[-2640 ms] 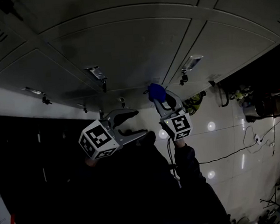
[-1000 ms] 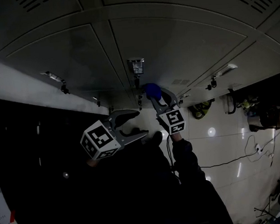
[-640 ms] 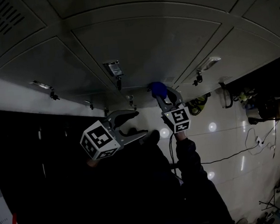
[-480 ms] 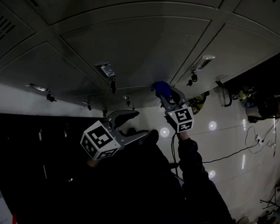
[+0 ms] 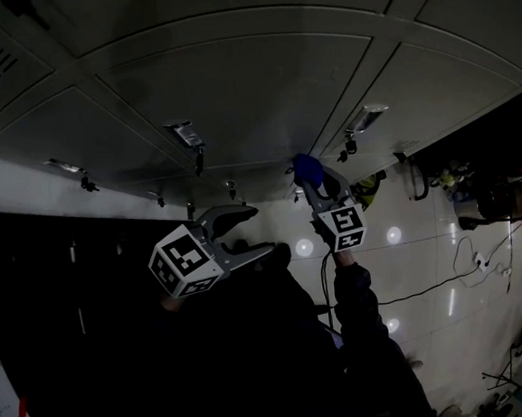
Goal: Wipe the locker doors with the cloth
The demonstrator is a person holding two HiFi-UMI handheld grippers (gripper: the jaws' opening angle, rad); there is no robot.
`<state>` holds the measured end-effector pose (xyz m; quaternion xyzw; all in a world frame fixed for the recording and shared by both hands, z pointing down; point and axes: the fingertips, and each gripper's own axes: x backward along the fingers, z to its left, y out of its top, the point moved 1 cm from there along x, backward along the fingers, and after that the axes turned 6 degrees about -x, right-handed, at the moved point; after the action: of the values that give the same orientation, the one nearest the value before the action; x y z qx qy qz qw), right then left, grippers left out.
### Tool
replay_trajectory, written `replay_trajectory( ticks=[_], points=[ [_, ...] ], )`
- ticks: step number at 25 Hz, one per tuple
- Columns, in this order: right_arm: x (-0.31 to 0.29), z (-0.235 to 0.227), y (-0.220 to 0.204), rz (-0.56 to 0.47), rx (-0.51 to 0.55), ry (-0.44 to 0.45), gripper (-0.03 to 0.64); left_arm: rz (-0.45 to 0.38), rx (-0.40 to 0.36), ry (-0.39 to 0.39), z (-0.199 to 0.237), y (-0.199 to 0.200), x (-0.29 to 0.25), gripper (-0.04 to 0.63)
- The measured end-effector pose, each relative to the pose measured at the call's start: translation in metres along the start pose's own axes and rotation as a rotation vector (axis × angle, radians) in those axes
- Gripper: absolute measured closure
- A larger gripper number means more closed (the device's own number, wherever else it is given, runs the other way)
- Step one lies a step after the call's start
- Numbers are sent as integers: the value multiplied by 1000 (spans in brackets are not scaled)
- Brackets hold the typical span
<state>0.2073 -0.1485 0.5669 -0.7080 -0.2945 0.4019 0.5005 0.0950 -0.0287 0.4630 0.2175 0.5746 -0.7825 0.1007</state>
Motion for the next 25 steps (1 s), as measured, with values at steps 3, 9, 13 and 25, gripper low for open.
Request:
replay_trajectory(
  ticks=[3,9,13,25],
  points=[
    [16,19,9,-2,-1,23,491,-7,-3,-11,1,1,0,332],
    [66,62,47,-39,4,75,489,-28,-14,-23,1,3,3,332],
    [95,86,69,-72,5,89,489,-53,-25,-39,-3,4,6,333],
    [106,113,97,-121,-24,105,497,-102,-41,-57,-6,6,13,332]
  ],
)
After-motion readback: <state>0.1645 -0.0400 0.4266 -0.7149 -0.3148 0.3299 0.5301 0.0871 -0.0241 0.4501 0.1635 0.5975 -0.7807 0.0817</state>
